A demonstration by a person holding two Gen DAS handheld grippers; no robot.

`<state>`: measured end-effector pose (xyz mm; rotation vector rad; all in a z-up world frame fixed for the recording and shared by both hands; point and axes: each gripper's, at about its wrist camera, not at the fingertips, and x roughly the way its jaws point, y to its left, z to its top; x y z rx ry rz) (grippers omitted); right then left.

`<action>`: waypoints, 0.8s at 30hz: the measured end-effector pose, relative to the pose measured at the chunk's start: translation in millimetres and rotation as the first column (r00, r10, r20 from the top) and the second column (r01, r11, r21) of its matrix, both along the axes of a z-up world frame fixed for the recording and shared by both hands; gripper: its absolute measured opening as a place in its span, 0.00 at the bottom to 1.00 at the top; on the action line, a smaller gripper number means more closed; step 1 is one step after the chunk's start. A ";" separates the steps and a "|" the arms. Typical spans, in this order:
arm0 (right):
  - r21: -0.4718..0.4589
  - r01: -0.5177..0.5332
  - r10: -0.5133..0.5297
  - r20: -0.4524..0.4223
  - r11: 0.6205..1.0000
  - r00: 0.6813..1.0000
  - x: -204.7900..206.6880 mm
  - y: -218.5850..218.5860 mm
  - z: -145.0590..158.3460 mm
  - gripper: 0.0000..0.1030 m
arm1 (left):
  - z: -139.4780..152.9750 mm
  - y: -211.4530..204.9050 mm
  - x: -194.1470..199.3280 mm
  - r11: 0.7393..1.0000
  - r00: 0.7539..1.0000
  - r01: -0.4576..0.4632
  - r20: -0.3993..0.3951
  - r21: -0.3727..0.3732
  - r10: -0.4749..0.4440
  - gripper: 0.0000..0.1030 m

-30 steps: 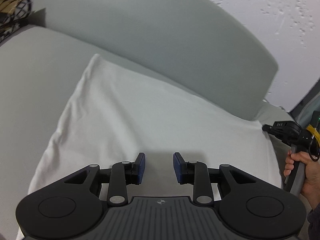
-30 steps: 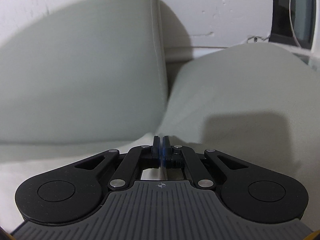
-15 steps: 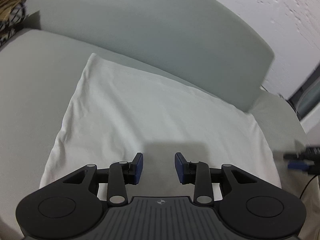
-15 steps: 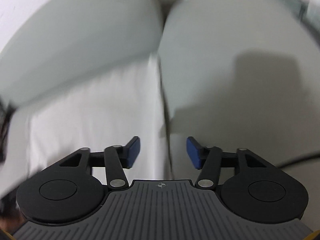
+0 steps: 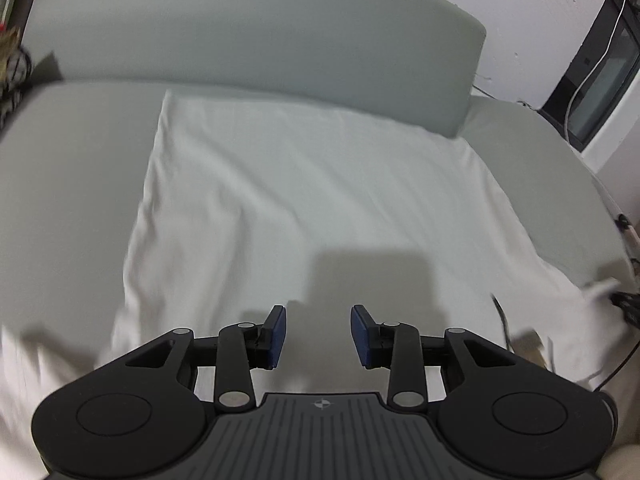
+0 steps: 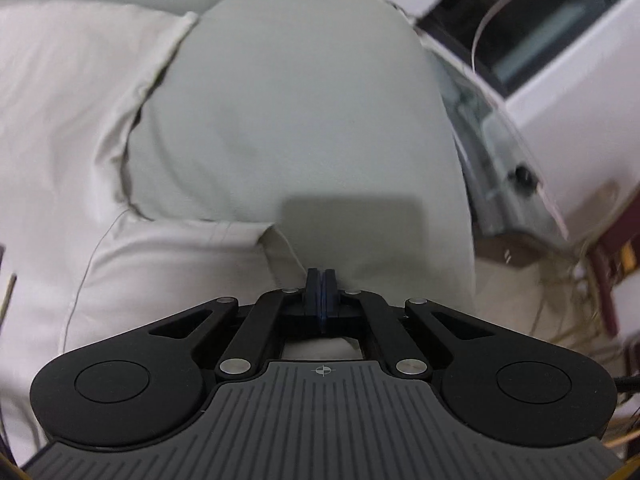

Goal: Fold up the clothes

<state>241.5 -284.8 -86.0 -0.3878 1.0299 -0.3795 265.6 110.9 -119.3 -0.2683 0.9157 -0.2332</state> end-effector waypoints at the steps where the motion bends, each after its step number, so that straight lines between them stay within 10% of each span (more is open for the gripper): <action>1: 0.027 0.002 -0.003 0.013 1.000 1.000 -2.2 -0.4 5.5 0.03 | -0.4 0.8 -9.0 0.999 1.000 0.006 -0.020 -0.037 -0.007 0.32; 6: 0.269 -0.063 -0.002 0.235 0.961 0.972 -45.5 18.3 70.3 0.52 | 24.4 -23.1 -79.9 0.991 0.993 0.106 -0.050 -0.084 -0.110 0.33; 11: 0.506 -0.152 -0.013 0.308 0.849 0.951 -108.8 24.1 101.0 0.72 | 52.5 -27.1 -160.3 0.997 0.996 0.076 0.047 0.021 -0.076 0.40; 15: 0.681 -0.169 -0.025 0.266 0.712 0.964 -142.4 19.8 82.4 0.73 | 50.5 -13.1 -197.0 0.996 0.993 -0.085 0.079 0.040 0.082 0.42; 19: 0.718 -0.190 0.044 0.217 0.670 0.975 -163.7 38.1 38.7 0.51 | 40.3 -5.6 -205.4 0.959 0.958 -0.261 0.149 0.114 0.243 0.38; 24: 0.756 -0.270 0.159 0.219 0.596 0.963 -175.7 73.8 1.5 0.49 | 50.3 13.5 -189.6 0.949 0.936 -0.301 0.216 0.091 0.276 0.36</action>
